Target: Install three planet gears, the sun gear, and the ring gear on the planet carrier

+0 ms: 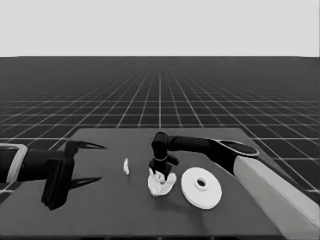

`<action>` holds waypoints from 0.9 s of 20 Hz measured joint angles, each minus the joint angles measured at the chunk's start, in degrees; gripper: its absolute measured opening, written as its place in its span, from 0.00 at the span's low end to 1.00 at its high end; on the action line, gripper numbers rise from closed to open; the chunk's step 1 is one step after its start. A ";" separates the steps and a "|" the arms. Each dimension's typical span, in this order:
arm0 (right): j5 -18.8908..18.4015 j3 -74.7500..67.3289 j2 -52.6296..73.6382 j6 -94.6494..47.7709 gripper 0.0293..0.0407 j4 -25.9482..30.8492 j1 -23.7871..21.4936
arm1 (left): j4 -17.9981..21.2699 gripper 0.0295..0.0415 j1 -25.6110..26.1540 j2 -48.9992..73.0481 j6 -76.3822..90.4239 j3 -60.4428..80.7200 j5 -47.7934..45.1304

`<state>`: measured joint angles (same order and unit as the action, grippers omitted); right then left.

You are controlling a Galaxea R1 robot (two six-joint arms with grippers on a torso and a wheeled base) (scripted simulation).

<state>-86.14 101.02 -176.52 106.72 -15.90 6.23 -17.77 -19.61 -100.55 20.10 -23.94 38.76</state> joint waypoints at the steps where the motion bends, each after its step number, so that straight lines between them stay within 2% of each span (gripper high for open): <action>1: 0.00 0.00 0.00 0.60 0.14 0.00 0.00 | 0.00 0.75 0.00 0.00 0.00 0.00 0.00; 18: 0.00 0.00 0.00 10.80 0.14 0.00 0.00 | 0.00 0.75 0.00 0.00 0.00 0.00 0.00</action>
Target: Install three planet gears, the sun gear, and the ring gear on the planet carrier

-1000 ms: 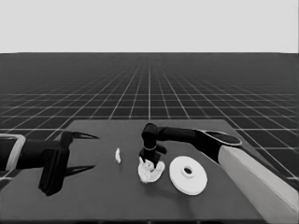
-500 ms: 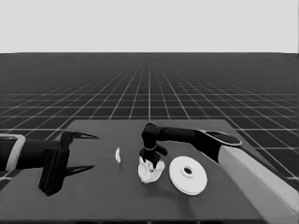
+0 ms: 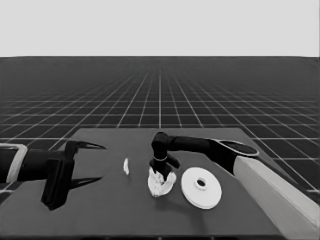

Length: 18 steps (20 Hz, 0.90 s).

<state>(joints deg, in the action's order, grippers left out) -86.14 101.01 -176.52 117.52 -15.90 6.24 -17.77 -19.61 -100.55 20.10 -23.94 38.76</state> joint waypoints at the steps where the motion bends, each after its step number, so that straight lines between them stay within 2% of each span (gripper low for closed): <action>1: 0.00 0.00 0.00 0.60 0.14 0.00 0.00 | 0.00 0.75 0.00 0.00 0.00 0.00 0.00; 18: 0.00 0.00 0.00 10.80 0.14 0.00 0.00 | 0.00 0.75 0.00 0.00 0.00 0.00 0.00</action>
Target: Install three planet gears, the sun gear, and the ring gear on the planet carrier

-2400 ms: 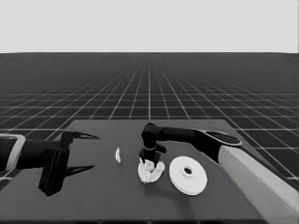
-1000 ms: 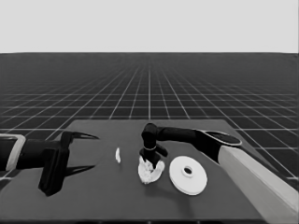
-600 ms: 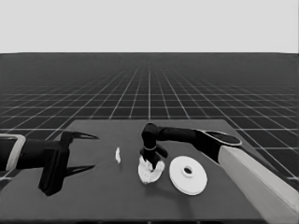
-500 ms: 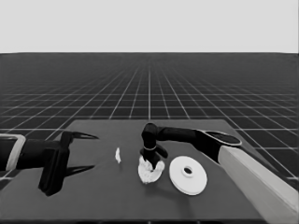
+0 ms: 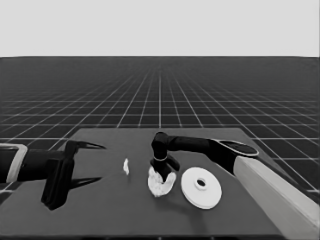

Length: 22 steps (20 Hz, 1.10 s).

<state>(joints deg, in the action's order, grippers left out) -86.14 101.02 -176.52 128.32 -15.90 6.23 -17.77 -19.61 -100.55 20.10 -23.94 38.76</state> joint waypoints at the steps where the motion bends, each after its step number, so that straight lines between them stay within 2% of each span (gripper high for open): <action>1: 0.00 0.00 0.00 0.60 0.14 0.00 0.00 | 0.00 0.75 0.00 0.00 0.00 0.00 0.00; 12: 0.00 0.00 0.00 7.20 0.14 0.00 0.00 | 0.00 0.75 0.00 0.00 0.00 0.00 0.00; 14: 0.00 0.00 0.00 7.77 0.67 0.00 0.00 | 0.00 0.75 0.00 0.00 0.00 0.00 0.00; 15: 0.00 0.00 0.00 7.89 0.76 -0.01 0.00 | 0.00 0.75 0.00 0.00 0.00 0.00 0.00; 17: 0.00 0.00 0.00 8.01 0.80 -0.01 0.00 | 0.00 0.75 0.00 0.00 0.00 0.00 0.00; 22: 0.00 0.00 0.00 8.05 0.81 -0.01 -0.01 | 0.00 0.75 0.00 0.00 0.00 0.00 0.00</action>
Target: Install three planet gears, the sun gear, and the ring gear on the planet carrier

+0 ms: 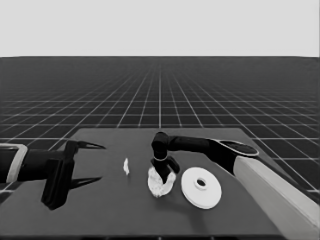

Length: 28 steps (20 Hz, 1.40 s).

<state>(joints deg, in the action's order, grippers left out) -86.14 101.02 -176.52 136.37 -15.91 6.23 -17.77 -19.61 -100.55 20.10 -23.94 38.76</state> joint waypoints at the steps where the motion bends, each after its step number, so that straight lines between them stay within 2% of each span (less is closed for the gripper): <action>1: -1.49 -2.20 0.50 -22.51 0.88 2.50 -2.80 | 0.00 0.75 0.00 0.00 0.00 0.00 0.00; 2: -2.06 -3.23 0.67 -36.68 0.86 4.08 -4.99 | 0.00 0.75 0.00 0.00 0.00 0.00 0.00; 4: -2.21 -3.91 0.82 -50.16 0.82 5.72 -6.96 | 0.00 0.75 0.00 0.00 0.00 0.00 0.00; 10: -2.13 -4.12 0.93 -57.15 0.81 6.67 -7.85 | 0.00 0.75 0.00 0.00 0.00 0.00 0.00; 11: 6.37 -30.21 16.78 -81.21 0.98 -5.82 -0.72 | 0.00 0.75 0.00 0.00 0.00 0.00 0.00; 12: 11.35 -50.15 40.97 -96.47 0.89 -13.32 6.04 | 0.00 0.75 0.00 0.00 0.00 0.00 0.00; 13: 14.24 -61.84 56.01 -105.44 0.84 -17.73 9.68 | 0.00 0.75 0.00 0.00 0.00 0.00 0.00; 15: 17.02 -73.01 69.24 -113.83 0.81 -21.85 12.73 | 0.00 0.75 0.00 0.00 0.00 0.00 0.00; 20: 18.42 -78.47 75.31 -117.96 0.81 -23.91 14.02 | 0.00 0.75 0.00 0.00 0.00 0.00 0.00; 21: 1.51 -70.11 60.07 -90.42 0.90 -8.72 -1.89 | 0.00 0.75 0.00 0.00 0.00 0.00 0.00; 22: -1.42 -57.99 48.47 -75.12 0.88 -0.34 -7.63 | 0.00 0.75 0.00 0.00 0.00 0.00 0.00; 24: -1.59 -42.54 39.81 -66.39 0.82 5.61 -9.42 | 0.00 0.75 0.00 0.00 0.00 0.00 0.00; 28: -1.65 -33.75 35.76 -63.74 0.81 8.15 -9.61 | 0.00 0.75 0.00 0.00 0.00 0.00 0.00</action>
<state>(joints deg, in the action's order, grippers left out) -87.79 67.27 -140.76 72.63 -7.76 -3.38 -17.77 -19.61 -100.55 20.10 -23.94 38.76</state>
